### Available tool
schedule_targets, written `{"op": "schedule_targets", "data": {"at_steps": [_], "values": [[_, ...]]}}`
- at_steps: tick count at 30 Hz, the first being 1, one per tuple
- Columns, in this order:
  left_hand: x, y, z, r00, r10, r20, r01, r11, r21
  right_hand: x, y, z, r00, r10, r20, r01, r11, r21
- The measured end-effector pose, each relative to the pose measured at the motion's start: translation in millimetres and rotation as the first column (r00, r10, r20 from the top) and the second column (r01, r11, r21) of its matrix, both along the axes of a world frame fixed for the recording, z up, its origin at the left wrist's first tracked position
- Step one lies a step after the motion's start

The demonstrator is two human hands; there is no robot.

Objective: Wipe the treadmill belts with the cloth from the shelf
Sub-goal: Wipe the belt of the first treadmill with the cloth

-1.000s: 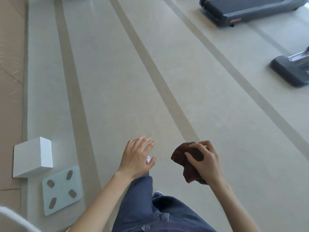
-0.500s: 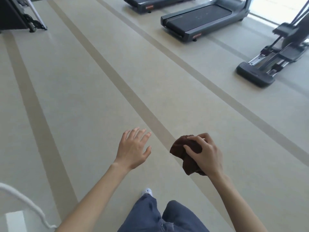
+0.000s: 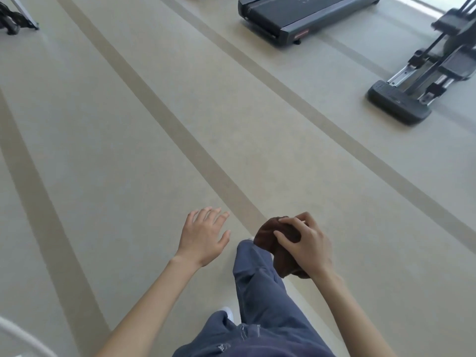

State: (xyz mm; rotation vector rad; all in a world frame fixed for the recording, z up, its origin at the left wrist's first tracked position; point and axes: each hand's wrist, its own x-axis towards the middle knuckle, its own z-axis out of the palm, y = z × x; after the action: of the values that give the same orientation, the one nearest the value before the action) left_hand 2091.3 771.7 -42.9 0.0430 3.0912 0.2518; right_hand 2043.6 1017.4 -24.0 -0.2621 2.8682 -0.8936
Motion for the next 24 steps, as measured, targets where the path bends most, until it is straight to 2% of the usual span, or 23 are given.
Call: {"op": "schedule_targets", "data": {"at_steps": [7,12,16,24], "values": [[-156.2,3.3,23.2,0.999,-0.013,-0.051,0.014,1.000,0.019,-148.6,-4.4,18.3,1.000,-0.009,0.026,0.009,1.000,-0.008],[-249.8,12.4,40.4,0.990,0.004,-0.141,0.002,0.999,0.041,-250.2,-2.9,36.5,0.999,-0.025,-0.038,0.023,0.999,-0.040],[-297.8,11.1,39.1,0.993,-0.014,-0.120,0.019,0.999,0.040,-306.5,-5.1,40.5,0.997,-0.047,-0.067,0.043,0.998,-0.052],[-402.1,-26.7,18.7,0.999,-0.017,-0.044,0.019,0.999,0.048,-407.2,-39.4,19.6,0.999,-0.028,-0.028,0.027,0.999,-0.033]]}}
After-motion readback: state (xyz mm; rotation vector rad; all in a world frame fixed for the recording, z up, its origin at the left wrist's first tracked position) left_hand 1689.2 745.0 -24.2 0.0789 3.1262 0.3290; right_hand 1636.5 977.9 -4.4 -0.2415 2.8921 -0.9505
